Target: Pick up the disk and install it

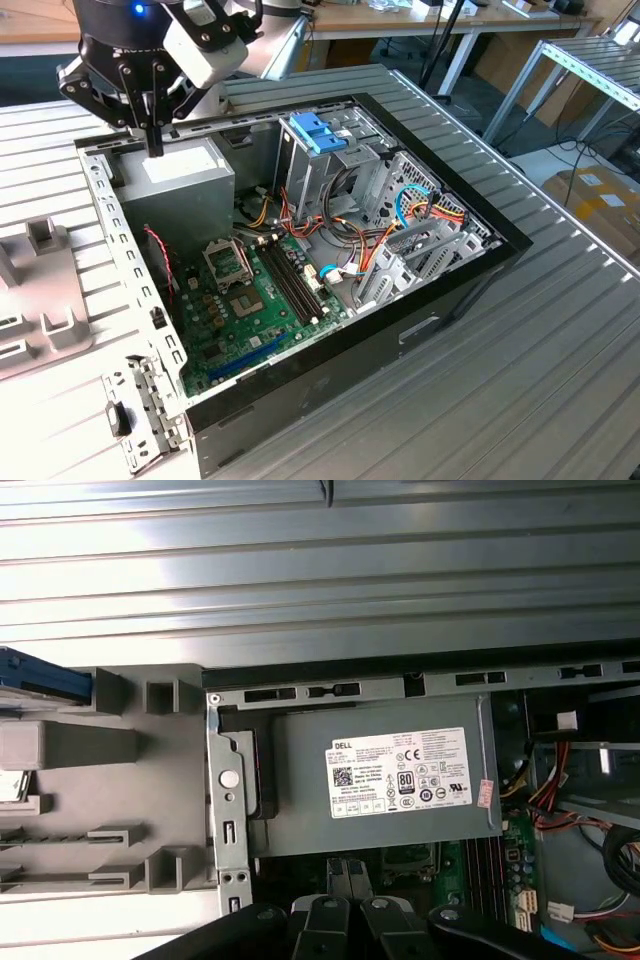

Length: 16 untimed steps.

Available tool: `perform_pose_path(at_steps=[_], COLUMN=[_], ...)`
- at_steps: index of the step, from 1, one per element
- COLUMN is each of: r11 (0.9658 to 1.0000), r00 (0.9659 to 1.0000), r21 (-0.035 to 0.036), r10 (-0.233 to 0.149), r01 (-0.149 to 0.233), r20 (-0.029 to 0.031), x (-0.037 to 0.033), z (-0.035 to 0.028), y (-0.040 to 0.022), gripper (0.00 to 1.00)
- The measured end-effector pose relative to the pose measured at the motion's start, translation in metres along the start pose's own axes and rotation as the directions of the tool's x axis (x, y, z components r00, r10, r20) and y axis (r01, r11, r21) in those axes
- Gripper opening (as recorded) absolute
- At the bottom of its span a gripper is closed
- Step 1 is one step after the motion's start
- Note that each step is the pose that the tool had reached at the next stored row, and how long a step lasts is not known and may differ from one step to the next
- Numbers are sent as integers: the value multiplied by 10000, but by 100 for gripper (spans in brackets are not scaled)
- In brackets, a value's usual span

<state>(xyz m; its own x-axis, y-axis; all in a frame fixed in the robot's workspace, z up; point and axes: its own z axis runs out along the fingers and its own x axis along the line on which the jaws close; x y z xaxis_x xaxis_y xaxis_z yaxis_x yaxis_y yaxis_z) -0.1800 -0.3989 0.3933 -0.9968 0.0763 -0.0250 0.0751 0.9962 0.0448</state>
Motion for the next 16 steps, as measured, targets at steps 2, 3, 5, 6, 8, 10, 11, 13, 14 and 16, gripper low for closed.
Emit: perform_pose_path(at_steps=[2, 3, 5, 6, 8, 10, 11, 13, 14, 16], r11=[10000, 10000, 10000, 10000, 10000, 10000, 10000, 10000, 10000, 10000], r00=[10000, 10000, 10000, 10000, 10000, 10000, 10000, 10000, 10000, 10000], r21=[-1, 0, 0, -1, 0, 0, -1, 0, -1, 0], r10=[0, 0, 0, 0, 0, 0, -1, 0, 0, 0], r01=[0, 0, 0, 0, 0, 0, 1, 0, 0, 0], r20=[0, 0, 0, 0, 0, 0, 0, 0, 0, 0], x=[9, 12, 17, 25, 38, 46, 49, 59, 66, 72], z=[0, 0, -1, -1, -1, -1, -1, -2, -2, -2], y=[-1, -1, -1, -2, -3, -3, -4, -4, -5, -5], gripper=[11, 11, 11, 11, 11, 11, 11, 11, 11, 11])
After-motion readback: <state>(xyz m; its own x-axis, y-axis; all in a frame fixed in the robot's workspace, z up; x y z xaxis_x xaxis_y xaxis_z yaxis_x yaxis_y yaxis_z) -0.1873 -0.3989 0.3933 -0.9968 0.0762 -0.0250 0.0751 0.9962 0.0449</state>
